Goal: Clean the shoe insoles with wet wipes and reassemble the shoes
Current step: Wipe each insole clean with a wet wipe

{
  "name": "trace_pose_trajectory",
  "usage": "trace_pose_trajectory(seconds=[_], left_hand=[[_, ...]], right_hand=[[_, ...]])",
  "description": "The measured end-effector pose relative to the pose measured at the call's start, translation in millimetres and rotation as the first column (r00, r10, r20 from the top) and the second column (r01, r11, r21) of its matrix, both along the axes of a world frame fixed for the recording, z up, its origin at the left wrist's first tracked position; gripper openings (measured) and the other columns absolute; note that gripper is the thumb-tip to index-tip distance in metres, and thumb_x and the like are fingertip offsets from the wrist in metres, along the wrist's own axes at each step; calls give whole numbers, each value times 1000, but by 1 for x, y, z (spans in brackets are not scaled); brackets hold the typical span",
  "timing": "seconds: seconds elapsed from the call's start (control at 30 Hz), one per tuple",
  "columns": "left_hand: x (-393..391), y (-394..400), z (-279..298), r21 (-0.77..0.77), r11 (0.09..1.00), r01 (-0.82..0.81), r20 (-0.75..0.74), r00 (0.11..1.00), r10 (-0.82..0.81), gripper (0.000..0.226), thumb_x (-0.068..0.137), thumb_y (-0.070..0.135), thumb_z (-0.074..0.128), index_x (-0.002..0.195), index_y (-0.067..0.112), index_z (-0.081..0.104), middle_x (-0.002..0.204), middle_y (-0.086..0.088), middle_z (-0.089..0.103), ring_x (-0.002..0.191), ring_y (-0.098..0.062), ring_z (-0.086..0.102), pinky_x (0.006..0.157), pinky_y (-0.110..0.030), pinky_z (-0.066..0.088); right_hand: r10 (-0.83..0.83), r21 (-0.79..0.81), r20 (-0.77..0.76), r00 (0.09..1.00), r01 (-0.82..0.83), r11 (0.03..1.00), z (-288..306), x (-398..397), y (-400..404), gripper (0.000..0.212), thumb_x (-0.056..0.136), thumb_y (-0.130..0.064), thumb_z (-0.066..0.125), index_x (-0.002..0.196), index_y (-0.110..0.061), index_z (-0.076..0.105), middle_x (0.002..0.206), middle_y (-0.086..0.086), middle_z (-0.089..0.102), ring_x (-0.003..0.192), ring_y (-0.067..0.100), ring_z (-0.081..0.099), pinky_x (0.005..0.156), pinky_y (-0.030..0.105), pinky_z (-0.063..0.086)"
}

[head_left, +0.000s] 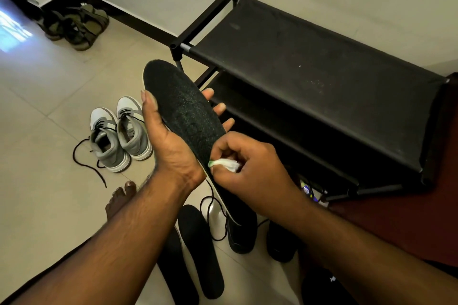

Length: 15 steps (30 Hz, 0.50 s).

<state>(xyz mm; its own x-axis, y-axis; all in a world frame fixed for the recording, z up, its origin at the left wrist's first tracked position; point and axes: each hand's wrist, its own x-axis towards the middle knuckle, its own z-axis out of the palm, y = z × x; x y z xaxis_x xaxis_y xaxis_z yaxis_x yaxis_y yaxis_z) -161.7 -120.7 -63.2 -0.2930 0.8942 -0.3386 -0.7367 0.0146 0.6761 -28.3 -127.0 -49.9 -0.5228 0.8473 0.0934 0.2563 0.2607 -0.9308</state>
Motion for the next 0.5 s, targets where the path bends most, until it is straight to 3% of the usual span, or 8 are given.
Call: trace_pose_trajectory(seconds=[0.17, 0.27, 0.37, 0.5], left_hand=[[4, -2, 3, -2, 1000, 1, 31, 1000, -1, 89, 86, 77, 29, 134, 8, 55, 131, -16, 60, 108, -33, 62, 87, -51, 54], [7, -3, 6, 3, 1000, 26, 7, 1000, -26, 86, 86, 74, 30, 137, 10, 54, 136, -18, 59, 110, -33, 63, 91, -54, 53], [7, -3, 6, 14, 1000, 28, -8, 1000, -28, 78, 91, 70, 28, 132, 9, 56, 127, -18, 62, 101, -31, 64, 79, -47, 57], [10, -3, 7, 12, 999, 31, -33, 999, -31, 81, 90, 69, 31, 137, 7, 52, 124, -17, 63, 103, -34, 61, 96, -62, 47]], right_hand=[[-145, -51, 62, 987, 148, 988, -9, 7, 12, 13, 75, 3, 67, 76, -9, 62, 68, -5, 59, 60, 4, 53, 54, 13, 42], [-231, -108, 74, 970, 238, 965, -14, 8, 16, 13, 75, 5, 65, 75, -8, 62, 65, -8, 57, 59, 1, 51, 54, 11, 41], [-199, -117, -26, 980, 194, 974, -10, -3, 4, 17, 73, 6, 65, 73, -10, 61, 63, -7, 56, 55, 1, 50, 53, 13, 40], [-51, -26, -85, 995, 49, 998, -3, -8, -4, 17, 74, 6, 66, 77, -11, 62, 66, -5, 57, 55, 4, 51, 53, 14, 40]])
